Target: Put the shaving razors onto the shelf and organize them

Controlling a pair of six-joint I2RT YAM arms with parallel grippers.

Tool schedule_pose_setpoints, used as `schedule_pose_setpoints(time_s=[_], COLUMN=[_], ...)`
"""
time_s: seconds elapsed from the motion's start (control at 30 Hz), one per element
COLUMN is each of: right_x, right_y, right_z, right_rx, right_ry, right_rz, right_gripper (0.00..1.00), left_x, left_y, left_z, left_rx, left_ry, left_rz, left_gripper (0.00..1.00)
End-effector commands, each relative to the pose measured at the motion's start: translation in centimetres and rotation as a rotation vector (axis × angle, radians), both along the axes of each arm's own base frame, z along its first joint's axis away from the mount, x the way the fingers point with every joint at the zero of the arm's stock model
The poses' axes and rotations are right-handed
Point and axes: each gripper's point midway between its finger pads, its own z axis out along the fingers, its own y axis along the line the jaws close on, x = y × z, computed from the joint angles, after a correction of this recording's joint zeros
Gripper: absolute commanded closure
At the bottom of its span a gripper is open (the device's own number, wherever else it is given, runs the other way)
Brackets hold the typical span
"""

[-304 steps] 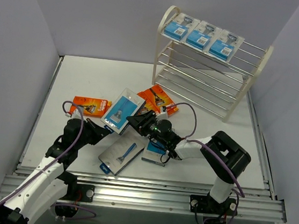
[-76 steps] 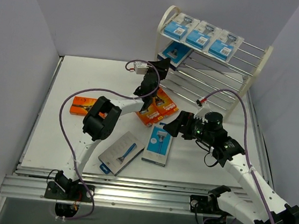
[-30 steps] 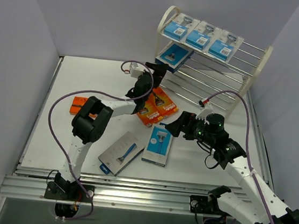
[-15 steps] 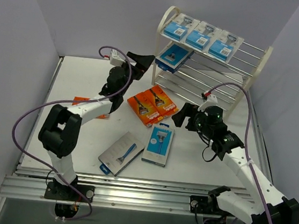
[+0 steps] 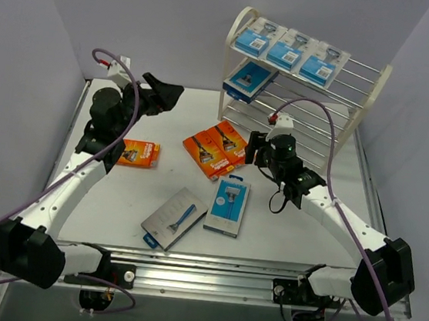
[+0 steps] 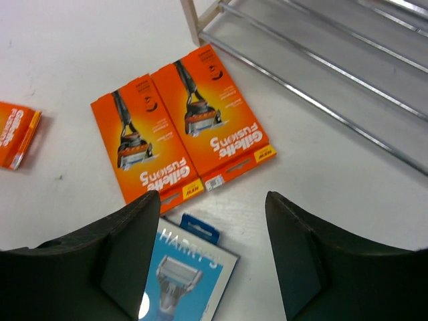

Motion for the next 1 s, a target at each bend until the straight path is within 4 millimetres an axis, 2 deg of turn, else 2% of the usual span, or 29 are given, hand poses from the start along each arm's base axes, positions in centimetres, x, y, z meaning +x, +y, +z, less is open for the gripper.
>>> schedule_pose_setpoints(time_s=[0.0, 0.03, 0.1, 0.23, 0.4, 0.47, 0.5, 0.57, 0.8, 0.97], right_x=[3.8, 4.2, 5.4, 7.4, 9.4, 10.1, 10.5, 11.1, 13.4, 14.5], right_y=[0.2, 0.4, 1.1, 1.9, 2.6, 2.9, 3.0, 3.2, 3.3, 3.2], right_z=[4.5, 4.8, 5.4, 5.9, 5.7, 6.3, 5.7, 6.4, 5.9, 5.3], right_rx=[-0.041, -0.043, -0.047, -0.082, -0.123, -0.136, -0.147, -0.142, -0.164, -0.187], right_ry=[-0.163, -0.174, -0.206, -0.232, -0.266, -0.287, -0.281, -0.3, -0.305, -0.305], right_rz=[-0.057, -0.06, -0.056, -0.056, -0.054, -0.054, -0.053, -0.063, -0.074, -0.081], right_gripper=[0.41, 0.42, 0.44, 0.44, 0.41, 0.41, 0.41, 0.41, 0.47, 0.49], left_x=[-1.6, -1.8, -2.1, -2.7, -3.3, -3.5, -3.6, -3.8, -4.1, -4.1], left_y=[1.3, 2.1, 2.5, 2.9, 2.4, 2.4, 2.3, 2.1, 2.1, 2.0], left_z=[-5.9, -6.0, -7.8, -9.4, -9.4, -9.3, -9.3, -9.2, -9.9, -10.0], left_rx=[0.183, 0.193, 0.215, 0.273, 0.29, 0.298, 0.303, 0.319, 0.335, 0.348], left_ry=[0.111, 0.106, 0.135, 0.156, 0.144, 0.143, 0.142, 0.138, 0.171, 0.174], left_rz=[-0.049, -0.046, -0.061, -0.081, -0.091, -0.085, -0.087, -0.09, -0.078, -0.077], left_gripper=[0.06, 0.06, 0.06, 0.06, 0.06, 0.06, 0.06, 0.06, 0.06, 0.06])
